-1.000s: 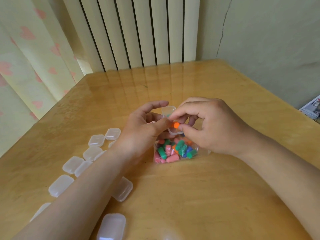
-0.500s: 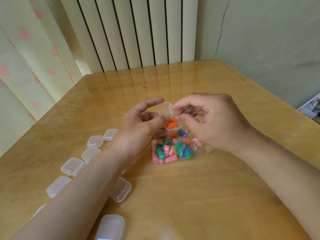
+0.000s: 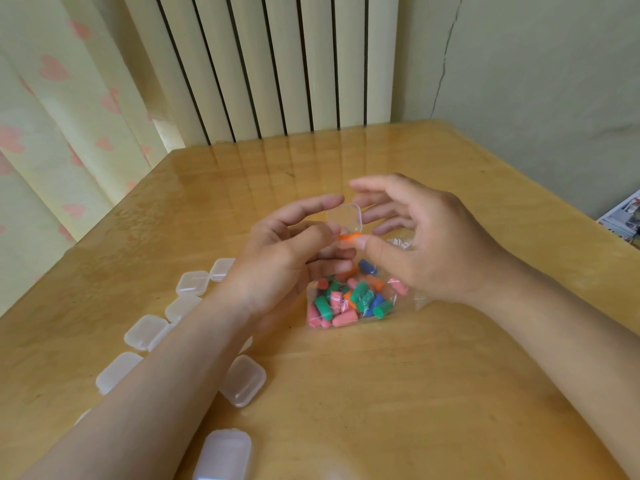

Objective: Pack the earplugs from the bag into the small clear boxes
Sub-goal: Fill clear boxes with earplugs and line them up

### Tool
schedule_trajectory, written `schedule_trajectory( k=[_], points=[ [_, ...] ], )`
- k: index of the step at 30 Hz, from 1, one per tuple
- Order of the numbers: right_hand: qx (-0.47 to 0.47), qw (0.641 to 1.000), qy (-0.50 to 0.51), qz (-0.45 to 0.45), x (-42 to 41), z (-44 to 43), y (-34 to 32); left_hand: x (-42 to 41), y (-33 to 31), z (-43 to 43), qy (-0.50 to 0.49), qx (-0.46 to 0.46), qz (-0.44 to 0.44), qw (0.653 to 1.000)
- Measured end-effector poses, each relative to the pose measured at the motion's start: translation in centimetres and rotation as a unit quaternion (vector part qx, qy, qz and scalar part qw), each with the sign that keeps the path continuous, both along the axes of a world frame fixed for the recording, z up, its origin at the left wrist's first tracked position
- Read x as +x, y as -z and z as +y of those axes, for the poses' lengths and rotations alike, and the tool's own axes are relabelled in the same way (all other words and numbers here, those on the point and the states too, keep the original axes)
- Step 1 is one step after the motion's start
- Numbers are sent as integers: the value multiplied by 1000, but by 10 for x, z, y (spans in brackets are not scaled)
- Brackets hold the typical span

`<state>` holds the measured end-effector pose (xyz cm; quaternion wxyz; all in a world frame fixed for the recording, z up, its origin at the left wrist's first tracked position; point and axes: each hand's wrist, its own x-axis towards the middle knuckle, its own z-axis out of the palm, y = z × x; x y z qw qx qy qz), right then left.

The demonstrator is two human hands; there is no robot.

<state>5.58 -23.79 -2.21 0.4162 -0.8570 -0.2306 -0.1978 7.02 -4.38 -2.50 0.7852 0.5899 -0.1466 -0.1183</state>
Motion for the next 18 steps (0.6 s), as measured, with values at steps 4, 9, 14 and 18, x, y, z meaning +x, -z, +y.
schedule_trajectory(
  k=[4, 9, 14, 18],
  points=[
    [14, 998, 25, -53, 3, -1, 1, -1, 4, 0, 30, 31, -46, 998],
    [-11, 999, 30, -40, 4, 0, 2, -1, 7, -2, -16, 77, -94, 992],
    [-19, 999, 26, 8, 2, -1, 1, -4, 5, -3, -29, 112, -125, 985],
    [-22, 1000, 14, 17, 1, -1, -1, -5, 5, -4, -41, 135, -158, 977]
  ],
)
